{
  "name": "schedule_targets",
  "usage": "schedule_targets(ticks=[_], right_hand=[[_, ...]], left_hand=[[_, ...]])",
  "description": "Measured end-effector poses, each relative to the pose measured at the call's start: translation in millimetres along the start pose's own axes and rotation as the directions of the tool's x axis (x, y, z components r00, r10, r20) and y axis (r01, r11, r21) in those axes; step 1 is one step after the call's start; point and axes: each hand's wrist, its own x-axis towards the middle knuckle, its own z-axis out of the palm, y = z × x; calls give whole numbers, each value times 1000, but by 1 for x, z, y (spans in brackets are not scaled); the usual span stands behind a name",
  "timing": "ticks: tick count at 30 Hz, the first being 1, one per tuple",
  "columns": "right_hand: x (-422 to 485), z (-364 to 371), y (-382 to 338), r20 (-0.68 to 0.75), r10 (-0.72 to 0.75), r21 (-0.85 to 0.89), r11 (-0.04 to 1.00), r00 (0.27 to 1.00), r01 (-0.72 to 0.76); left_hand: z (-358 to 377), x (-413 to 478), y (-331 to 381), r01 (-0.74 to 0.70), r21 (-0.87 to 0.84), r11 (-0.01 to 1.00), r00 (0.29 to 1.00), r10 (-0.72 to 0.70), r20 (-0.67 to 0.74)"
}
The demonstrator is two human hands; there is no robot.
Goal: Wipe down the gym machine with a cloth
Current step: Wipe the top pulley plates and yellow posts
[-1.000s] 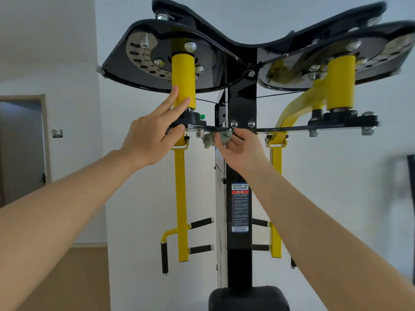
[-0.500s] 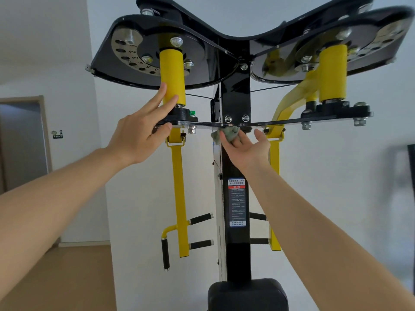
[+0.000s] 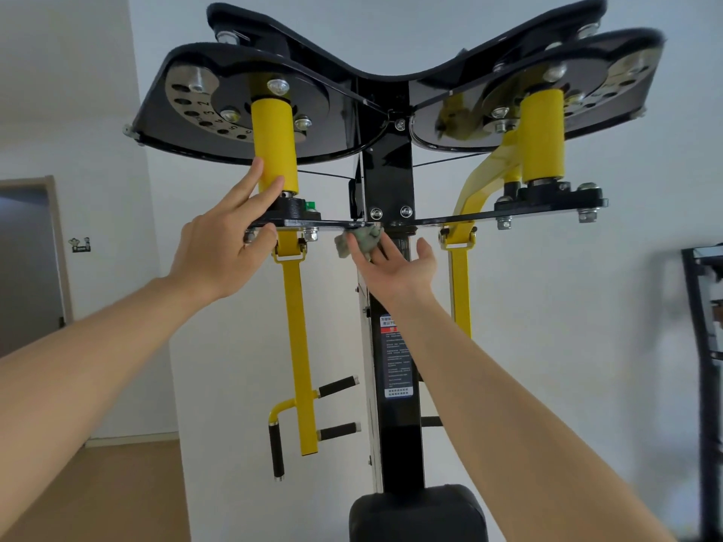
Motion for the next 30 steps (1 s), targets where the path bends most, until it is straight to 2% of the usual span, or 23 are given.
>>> schedule_targets(ticks=[7,16,19,22,30], right_hand=[[-10,2,-56,-99,-200,137,968,975,212],[3,-1,-102,-251,-392,65,905,885,420],[13,0,-94,-276,-396,-4,912,876,410],[22,-2,-79,-240,-373,-47,927,896,373],[36,5,-28,-89,-176,-49,984,980,173]], left_hand=[[15,-3,14,84,-107,991,982,-100,-160],[10,-3,19,135,-118,984,980,-150,-127],[9,-2,19,141,-117,983,981,-155,-120],[9,-2,20,144,-117,983,979,-158,-125],[8,-2,11,116,-72,991,990,-121,-76]])
